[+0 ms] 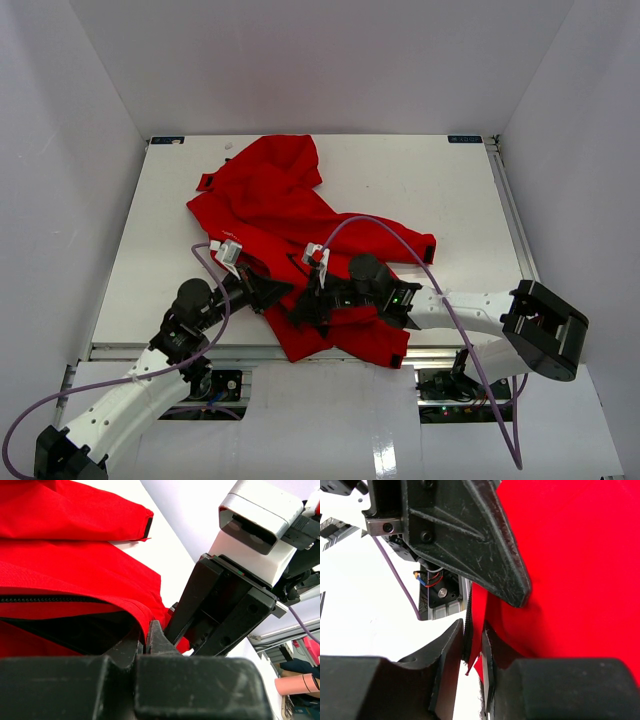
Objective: Zip up the jacket
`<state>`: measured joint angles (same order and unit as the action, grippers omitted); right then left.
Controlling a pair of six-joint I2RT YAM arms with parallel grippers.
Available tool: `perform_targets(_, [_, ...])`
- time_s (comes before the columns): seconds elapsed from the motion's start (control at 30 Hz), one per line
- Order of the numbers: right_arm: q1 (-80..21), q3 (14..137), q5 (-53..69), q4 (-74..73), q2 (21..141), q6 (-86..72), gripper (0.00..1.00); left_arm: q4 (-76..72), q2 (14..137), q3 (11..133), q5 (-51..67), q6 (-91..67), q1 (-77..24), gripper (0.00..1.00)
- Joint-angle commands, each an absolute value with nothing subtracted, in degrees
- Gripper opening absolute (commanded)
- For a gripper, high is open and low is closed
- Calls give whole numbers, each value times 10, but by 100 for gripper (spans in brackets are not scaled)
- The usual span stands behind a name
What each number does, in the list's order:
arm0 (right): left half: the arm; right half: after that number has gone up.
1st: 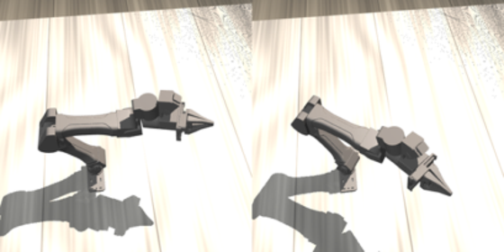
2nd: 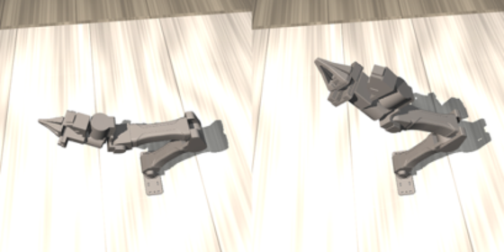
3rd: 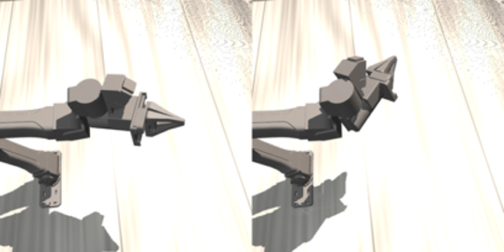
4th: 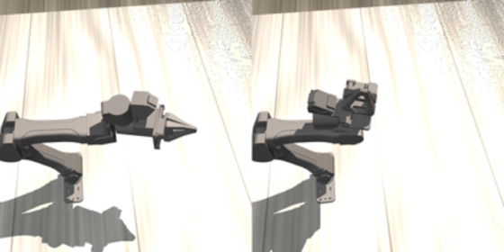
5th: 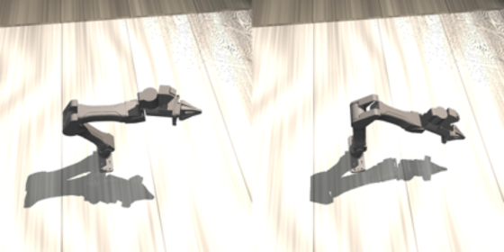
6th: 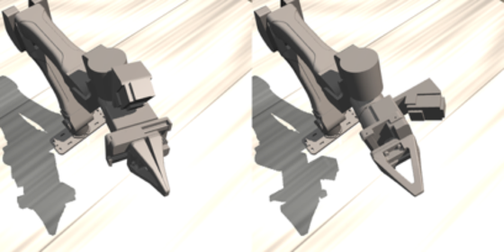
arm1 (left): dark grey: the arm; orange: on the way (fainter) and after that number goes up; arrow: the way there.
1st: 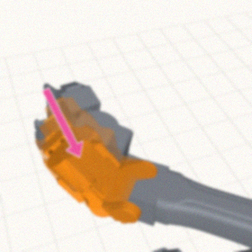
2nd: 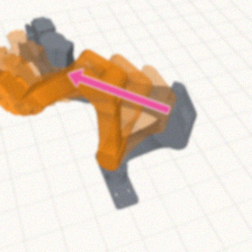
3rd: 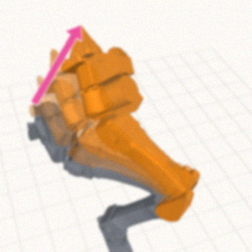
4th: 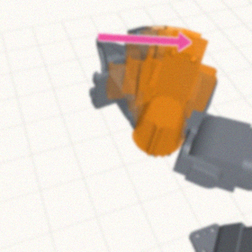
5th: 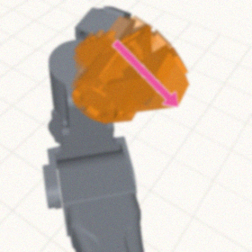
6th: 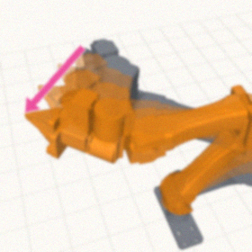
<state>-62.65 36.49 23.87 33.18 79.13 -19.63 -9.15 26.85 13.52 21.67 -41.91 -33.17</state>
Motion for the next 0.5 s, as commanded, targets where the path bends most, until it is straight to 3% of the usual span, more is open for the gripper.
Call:
perform_targets(0.0, [-628,365,262,348,778,-182,28,-104,257,143,219,-408,-331,0])
perform_targets(0.33, [-628,356,273,324,750,-166,33,-110,266,152,255,-385,-331,0])
perform_targets(0.47, [-628,369,286,298,750,-153,39,-104,284,161,270,-376,-331,0])
